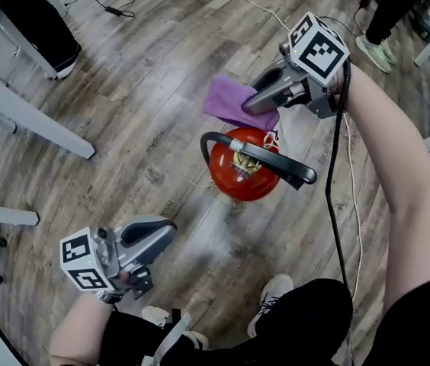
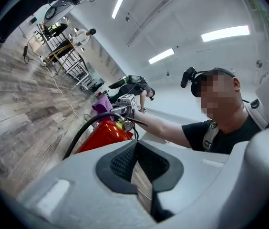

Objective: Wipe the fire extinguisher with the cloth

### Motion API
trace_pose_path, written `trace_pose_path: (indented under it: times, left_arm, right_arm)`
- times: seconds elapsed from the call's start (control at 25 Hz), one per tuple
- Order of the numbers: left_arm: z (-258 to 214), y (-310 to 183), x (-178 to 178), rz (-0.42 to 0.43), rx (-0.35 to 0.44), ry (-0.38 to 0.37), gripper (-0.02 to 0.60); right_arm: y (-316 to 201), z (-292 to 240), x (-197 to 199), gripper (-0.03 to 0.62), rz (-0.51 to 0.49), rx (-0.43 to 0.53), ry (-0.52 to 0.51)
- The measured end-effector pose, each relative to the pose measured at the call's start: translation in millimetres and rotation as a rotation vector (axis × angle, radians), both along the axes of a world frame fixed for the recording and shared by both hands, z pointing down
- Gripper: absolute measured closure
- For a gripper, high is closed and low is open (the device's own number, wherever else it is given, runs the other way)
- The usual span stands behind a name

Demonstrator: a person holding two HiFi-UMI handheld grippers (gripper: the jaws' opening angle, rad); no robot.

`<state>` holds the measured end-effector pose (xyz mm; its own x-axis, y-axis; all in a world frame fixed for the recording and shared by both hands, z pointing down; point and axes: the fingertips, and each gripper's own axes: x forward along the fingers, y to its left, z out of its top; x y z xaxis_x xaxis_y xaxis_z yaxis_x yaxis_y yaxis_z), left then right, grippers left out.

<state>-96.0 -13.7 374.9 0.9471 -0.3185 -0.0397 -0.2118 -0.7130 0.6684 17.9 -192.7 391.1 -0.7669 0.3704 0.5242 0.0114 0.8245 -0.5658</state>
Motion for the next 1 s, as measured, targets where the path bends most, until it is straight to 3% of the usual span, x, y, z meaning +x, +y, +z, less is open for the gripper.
trace_pose_path:
  times: [0.12, 0.2, 0.32, 0.4, 0.56, 0.8, 1.0]
  left_arm:
    - [-5.3, -17.2, 2.5, -0.027, 0.052, 0.020, 0.577]
    - [-9.6, -27.8, 4.0, -0.040, 0.068, 0.040, 0.489]
    - [-16.8, -38.6, 5.3, -0.049, 0.088, 0.070, 0.460]
    - [-24.7, -43.5, 6.1, -0.055, 0.107, 0.093, 0.425]
    - [-61.1, -50.3, 7.8, -0.070, 0.141, 0.206, 0.386]
    - [-111.4, -45.1, 35.0, 0.003, 0.140, 0.332, 0.210]
    - [-134.8, -47.8, 54.3, 0.045, 0.179, 0.345, 0.207]
  right_arm:
    - [-7.8, -35.4, 9.8, 0.525, 0.097, 0.128, -0.014]
    - [-10.4, -67.2, 18.1, 0.525, 0.174, 0.228, -0.028]
    - [-6.4, -125.9, 26.5, 0.523, 0.296, 0.372, -0.075]
    - [5.8, -171.2, 24.5, 0.524, 0.380, 0.409, -0.167]
    - [41.9, -216.0, 11.0, 0.523, 0.503, 0.385, -0.291]
    - [102.3, -189.6, -14.8, 0.523, 0.548, 0.274, -0.328]
    - [142.5, -157.5, -36.2, 0.522, 0.553, 0.210, -0.334]
